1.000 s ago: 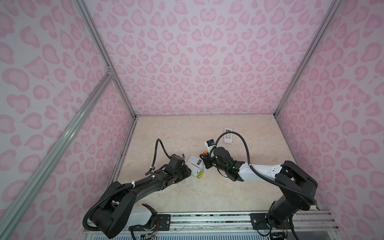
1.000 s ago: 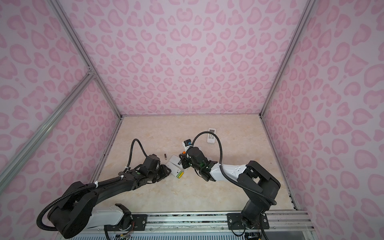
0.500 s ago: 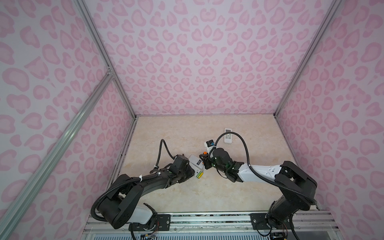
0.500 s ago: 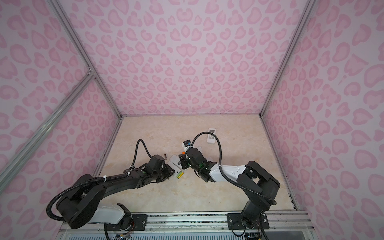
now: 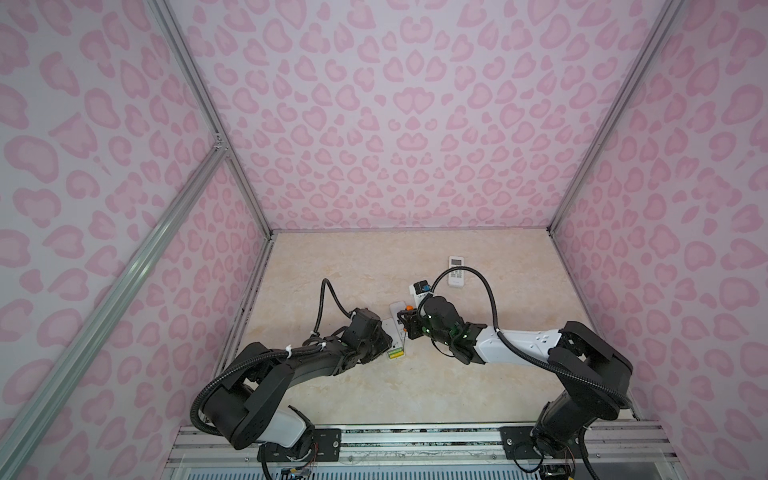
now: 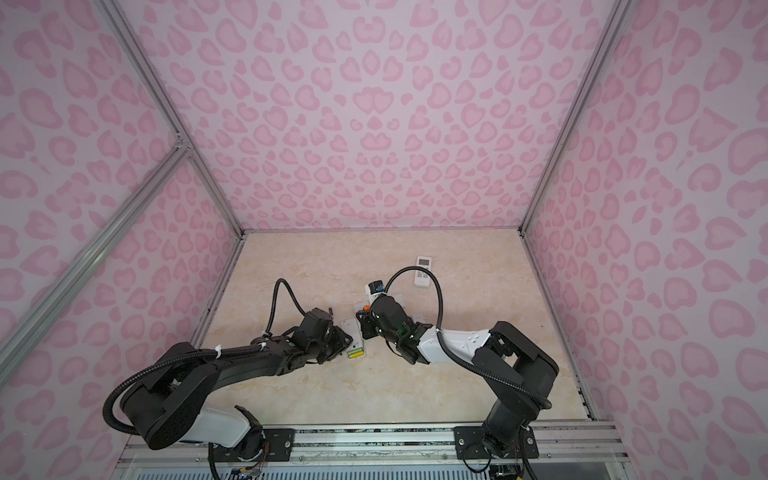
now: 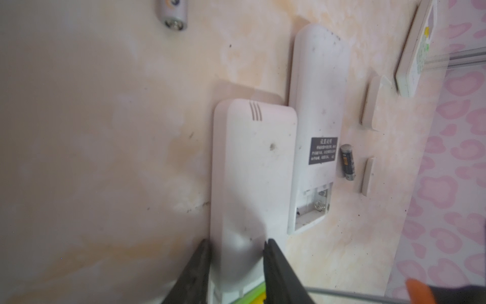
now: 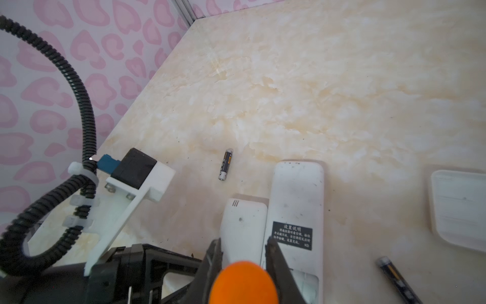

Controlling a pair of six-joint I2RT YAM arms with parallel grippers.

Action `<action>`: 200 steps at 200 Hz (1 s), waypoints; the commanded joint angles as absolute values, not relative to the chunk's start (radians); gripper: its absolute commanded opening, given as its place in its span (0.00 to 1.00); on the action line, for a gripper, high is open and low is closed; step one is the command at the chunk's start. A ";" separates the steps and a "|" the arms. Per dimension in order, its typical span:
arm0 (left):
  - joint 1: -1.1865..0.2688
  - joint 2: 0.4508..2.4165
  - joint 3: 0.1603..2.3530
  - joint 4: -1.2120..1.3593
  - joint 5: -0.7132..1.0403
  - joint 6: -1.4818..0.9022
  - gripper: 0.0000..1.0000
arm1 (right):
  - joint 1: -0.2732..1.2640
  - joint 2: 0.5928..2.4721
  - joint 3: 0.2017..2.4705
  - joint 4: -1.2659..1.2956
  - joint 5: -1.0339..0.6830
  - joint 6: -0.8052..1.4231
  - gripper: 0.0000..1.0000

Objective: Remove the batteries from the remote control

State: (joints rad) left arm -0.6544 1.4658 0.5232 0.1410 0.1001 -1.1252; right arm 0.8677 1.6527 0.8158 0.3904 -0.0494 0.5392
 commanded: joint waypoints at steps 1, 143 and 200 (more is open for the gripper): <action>-0.661 1.475 0.510 0.070 0.102 -1.144 0.37 | 0.869 1.648 0.824 0.393 -0.074 0.589 0.00; -0.702 1.407 0.522 0.029 0.077 -1.146 0.34 | 0.866 1.570 0.773 0.380 -0.011 0.483 0.00; -0.629 1.410 0.536 0.018 0.110 -1.089 0.35 | 0.867 1.590 0.782 0.424 -0.067 0.362 0.00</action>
